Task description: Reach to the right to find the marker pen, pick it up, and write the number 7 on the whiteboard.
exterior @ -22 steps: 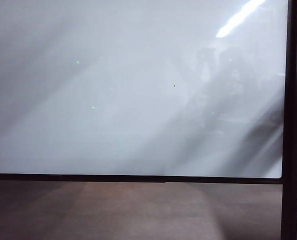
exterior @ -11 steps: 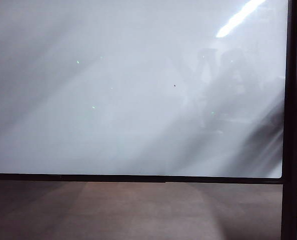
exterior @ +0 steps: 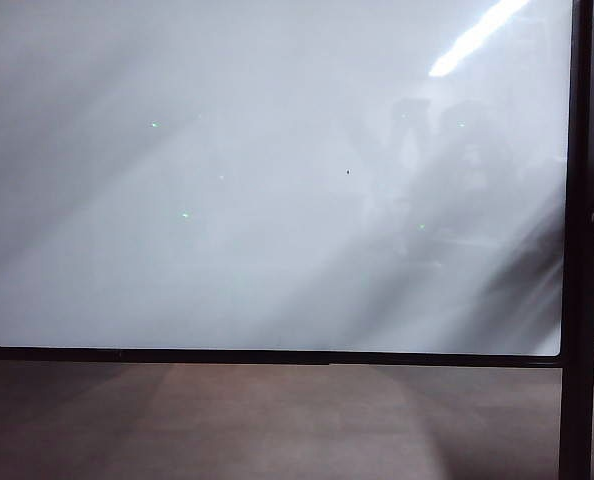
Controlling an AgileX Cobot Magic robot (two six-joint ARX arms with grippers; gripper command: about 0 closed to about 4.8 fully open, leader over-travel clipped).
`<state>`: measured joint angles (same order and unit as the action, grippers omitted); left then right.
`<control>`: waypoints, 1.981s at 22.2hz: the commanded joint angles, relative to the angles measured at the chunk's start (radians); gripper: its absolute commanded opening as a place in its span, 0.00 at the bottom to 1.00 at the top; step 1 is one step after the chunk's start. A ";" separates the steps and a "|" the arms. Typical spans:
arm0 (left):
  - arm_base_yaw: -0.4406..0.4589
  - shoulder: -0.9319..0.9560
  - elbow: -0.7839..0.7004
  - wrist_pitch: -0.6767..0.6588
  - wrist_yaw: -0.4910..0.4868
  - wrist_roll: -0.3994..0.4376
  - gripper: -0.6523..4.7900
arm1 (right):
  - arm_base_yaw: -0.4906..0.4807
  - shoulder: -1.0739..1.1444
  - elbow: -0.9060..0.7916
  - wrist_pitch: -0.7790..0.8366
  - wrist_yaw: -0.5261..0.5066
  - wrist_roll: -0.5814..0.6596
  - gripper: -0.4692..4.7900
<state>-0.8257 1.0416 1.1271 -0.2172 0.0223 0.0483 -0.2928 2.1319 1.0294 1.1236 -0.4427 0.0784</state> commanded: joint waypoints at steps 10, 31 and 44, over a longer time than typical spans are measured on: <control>-0.001 -0.001 0.006 0.016 -0.003 -0.003 0.11 | -0.014 -0.028 0.007 0.010 0.021 0.005 0.09; -0.001 -0.006 0.006 0.009 -0.003 -0.003 0.11 | -0.030 -0.991 0.007 -0.447 0.034 0.127 0.09; 0.014 -0.056 0.006 -0.007 -0.051 0.001 0.11 | 0.601 -0.939 0.007 -0.631 0.235 -0.027 0.09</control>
<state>-0.8227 0.9924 1.1271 -0.2222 -0.0269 0.0486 0.2749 1.1828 1.0306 0.4881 -0.2394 0.0689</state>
